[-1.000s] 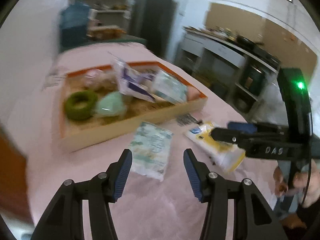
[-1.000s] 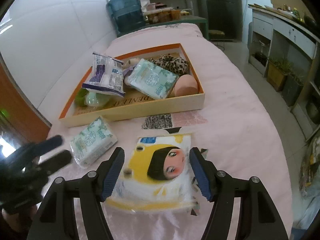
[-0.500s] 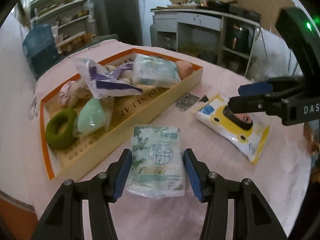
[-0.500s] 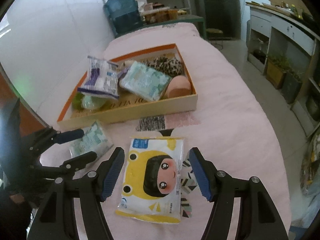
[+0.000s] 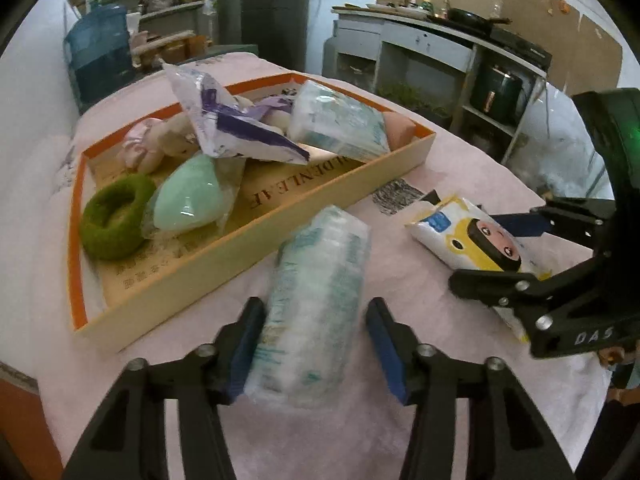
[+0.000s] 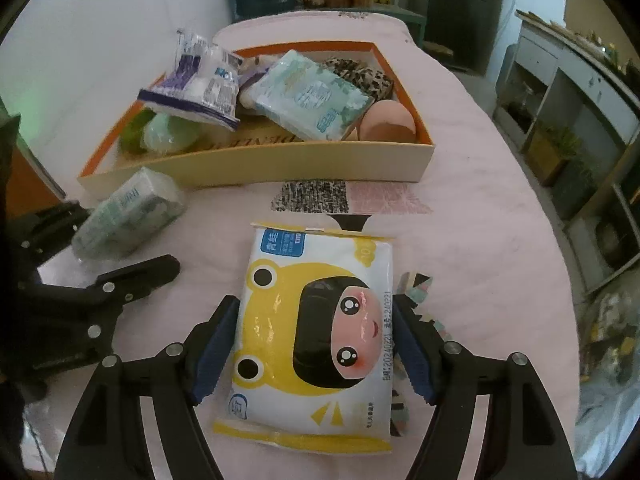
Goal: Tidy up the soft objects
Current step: 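Grasp the green-white tissue pack with the left tool while the right grasps the yellow cartoon pack, then carry the tissue pack and yellow cartoon pack into the box lid with both tools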
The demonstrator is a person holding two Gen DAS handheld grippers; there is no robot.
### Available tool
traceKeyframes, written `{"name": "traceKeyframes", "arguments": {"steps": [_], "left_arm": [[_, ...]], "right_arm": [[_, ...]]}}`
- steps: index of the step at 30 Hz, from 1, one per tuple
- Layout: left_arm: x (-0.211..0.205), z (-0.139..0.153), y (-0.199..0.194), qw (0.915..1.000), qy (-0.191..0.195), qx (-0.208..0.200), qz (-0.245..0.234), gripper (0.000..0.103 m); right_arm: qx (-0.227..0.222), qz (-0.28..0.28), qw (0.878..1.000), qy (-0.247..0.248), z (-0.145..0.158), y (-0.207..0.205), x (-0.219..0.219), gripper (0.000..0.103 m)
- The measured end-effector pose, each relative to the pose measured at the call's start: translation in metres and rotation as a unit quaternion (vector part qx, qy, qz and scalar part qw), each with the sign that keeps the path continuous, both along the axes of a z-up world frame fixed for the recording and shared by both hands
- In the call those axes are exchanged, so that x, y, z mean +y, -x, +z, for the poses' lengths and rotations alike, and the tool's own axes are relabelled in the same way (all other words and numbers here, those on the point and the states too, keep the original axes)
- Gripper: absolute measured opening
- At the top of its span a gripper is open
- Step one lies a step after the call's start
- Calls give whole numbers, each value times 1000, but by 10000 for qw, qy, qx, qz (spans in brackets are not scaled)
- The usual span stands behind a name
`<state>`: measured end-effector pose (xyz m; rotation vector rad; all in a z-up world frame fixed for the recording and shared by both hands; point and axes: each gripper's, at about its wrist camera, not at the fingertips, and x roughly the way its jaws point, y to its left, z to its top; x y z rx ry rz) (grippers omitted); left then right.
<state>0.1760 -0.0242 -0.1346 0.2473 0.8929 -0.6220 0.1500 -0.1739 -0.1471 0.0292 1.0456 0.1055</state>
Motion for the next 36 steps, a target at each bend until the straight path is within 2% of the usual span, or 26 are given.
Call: {"name": "traceKeyframes", "arguments": {"steps": [1,3,7,12,22,28,36], "left_arm": [[1,1,1,10000,-27,-51,56,34],[5,3,4,9997,-24,-124,185,31],[13,9,14,9987,330,-88,382,27],[20,23,32,9937,816,-82,764,26],[19,51,55,9818,1083,-114,1558,26],[25,64,58,9712,916,-272,2185,26],[33,81,57,9581,762,-562,2705,26]], "right_arm": [[-25,-4,10000,-47,0,1,-2,67],[-74,36,9998,-162,2,3,-6,63],[-165,154,9995,-225,6,5,-6,58],[-253,284,9987,-343,14,11,-4,57],[-537,454,9965,-459,43,19,-1,57],[-699,535,9951,-449,60,20,0,57],[-997,639,9922,-397,83,20,4,57]]}}
